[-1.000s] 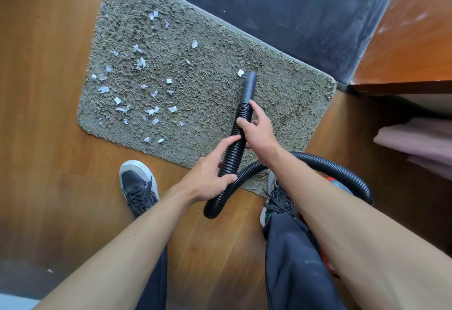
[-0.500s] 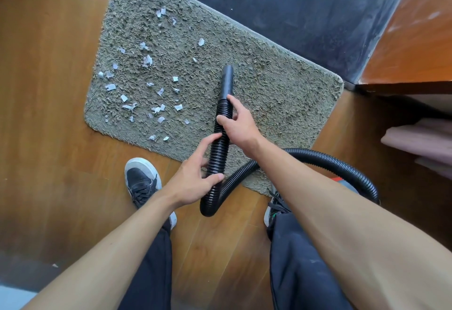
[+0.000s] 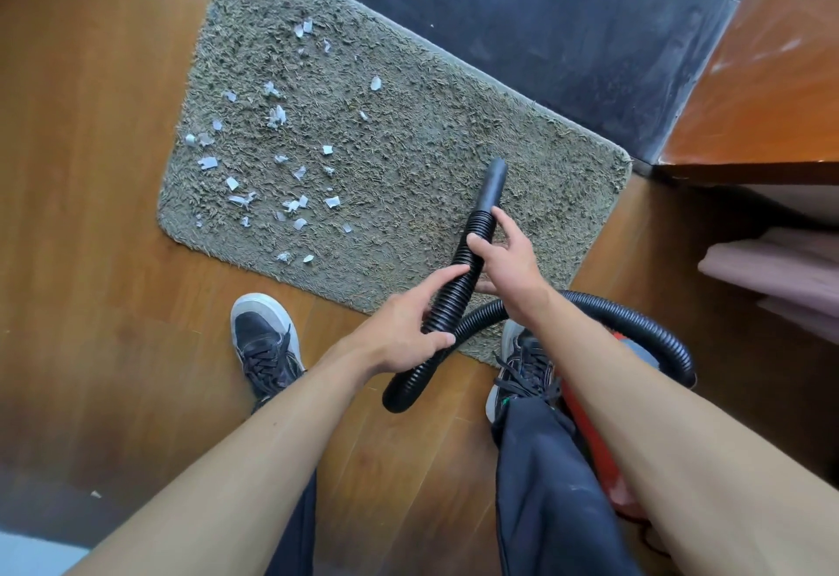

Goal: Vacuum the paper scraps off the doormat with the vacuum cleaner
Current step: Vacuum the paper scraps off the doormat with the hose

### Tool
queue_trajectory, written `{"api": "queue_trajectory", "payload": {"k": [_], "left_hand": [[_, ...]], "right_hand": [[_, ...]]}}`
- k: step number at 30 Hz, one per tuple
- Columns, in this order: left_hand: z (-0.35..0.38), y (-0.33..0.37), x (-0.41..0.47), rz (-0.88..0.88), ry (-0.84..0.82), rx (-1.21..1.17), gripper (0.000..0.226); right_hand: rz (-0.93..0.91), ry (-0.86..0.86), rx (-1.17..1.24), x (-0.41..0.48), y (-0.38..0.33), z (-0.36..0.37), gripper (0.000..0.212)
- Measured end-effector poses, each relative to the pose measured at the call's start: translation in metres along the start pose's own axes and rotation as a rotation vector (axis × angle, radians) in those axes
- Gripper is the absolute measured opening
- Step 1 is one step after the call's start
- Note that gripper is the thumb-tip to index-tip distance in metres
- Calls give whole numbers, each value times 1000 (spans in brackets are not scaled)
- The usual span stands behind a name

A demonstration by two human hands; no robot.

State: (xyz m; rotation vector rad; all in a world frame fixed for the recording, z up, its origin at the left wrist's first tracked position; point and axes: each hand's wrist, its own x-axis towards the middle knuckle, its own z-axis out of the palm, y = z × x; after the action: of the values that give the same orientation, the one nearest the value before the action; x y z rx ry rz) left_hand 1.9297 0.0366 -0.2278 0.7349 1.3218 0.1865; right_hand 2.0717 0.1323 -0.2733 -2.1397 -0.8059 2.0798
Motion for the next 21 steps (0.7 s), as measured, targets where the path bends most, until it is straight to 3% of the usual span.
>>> {"api": "queue_trajectory", "payload": {"k": [5, 16, 21], "left_hand": [[-8, -17, -15, 3, 17, -45, 85], [-25, -79, -75, -30, 162, -460, 84], [-15, -93, -99, -91, 146, -606, 82]], "right_hand": [[8, -42, -28, -5, 1, 21, 64], [-12, -203, -242, -18, 12, 115, 67], [36, -222, -282, -34, 25, 130, 66]]}}
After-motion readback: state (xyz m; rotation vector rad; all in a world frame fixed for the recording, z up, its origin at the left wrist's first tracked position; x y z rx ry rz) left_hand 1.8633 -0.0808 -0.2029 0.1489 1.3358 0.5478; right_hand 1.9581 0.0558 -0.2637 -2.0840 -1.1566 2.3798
